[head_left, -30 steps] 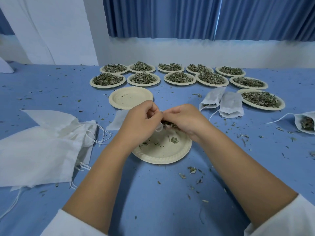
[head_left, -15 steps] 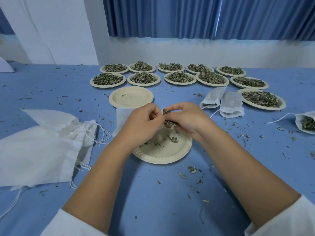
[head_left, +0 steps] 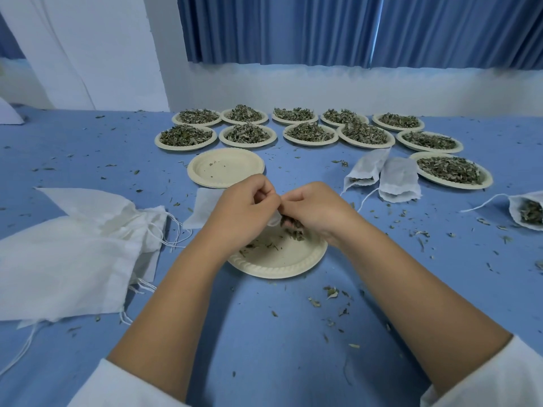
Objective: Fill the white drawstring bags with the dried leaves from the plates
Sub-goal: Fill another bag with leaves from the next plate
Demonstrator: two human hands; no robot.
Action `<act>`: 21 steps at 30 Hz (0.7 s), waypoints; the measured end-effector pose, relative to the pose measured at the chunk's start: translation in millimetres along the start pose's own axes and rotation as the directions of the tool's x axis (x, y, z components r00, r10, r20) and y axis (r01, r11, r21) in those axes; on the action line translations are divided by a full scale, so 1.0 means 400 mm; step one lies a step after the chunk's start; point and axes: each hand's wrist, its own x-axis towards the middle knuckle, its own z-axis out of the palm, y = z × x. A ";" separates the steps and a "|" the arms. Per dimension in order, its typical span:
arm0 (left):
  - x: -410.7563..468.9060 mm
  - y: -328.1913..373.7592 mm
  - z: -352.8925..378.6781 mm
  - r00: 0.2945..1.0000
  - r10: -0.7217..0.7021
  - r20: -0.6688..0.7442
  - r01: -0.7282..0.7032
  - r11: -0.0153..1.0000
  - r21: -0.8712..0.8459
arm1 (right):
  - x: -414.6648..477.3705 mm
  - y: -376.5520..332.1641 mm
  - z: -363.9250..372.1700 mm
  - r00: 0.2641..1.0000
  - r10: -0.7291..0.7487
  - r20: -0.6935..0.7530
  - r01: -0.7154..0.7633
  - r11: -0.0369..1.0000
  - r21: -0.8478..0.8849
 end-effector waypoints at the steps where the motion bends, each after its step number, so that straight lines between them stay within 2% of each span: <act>1: 0.000 0.000 0.000 1.000 0.012 0.014 -0.012 1.000 0.015 | 0.002 0.004 0.008 1.000 -0.002 -0.011 0.002 1.000 0.004; 4: 0.004 -0.006 0.000 1.000 0.015 -0.016 -0.014 0.999 0.051 | 0.007 0.004 0.019 1.000 0.006 0.011 -0.006 0.998 0.059; 7: 0.014 -0.020 -0.008 0.989 -0.018 -0.149 0.029 0.997 0.072 | 0.010 -0.006 0.007 0.994 0.038 0.104 -0.065 0.960 0.271; 10: 0.019 -0.022 -0.017 0.970 -0.107 -0.219 0.103 0.994 -0.030 | 0.021 -0.012 -0.010 0.990 0.028 0.141 -0.084 0.910 0.407; 13: 0.020 -0.018 -0.021 0.958 -0.185 -0.217 0.157 0.978 -0.139 | 0.013 -0.014 -0.021 0.990 -0.037 0.139 -0.011 0.944 0.329; 16: 0.020 -0.015 -0.023 0.956 -0.203 -0.213 0.167 0.970 -0.175 | 0.000 -0.013 -0.023 0.987 -0.150 0.054 0.140 0.978 0.154; 18: 0.022 -0.017 -0.021 0.964 -0.182 -0.195 0.150 0.974 -0.168 | -0.002 -0.011 -0.013 0.977 -0.213 -0.028 0.214 0.975 0.060; 21: 0.021 -0.016 -0.018 0.977 -0.132 -0.169 0.119 0.989 -0.084 | 0.003 -0.003 0.007 0.960 -0.244 -0.134 0.242 0.970 -0.028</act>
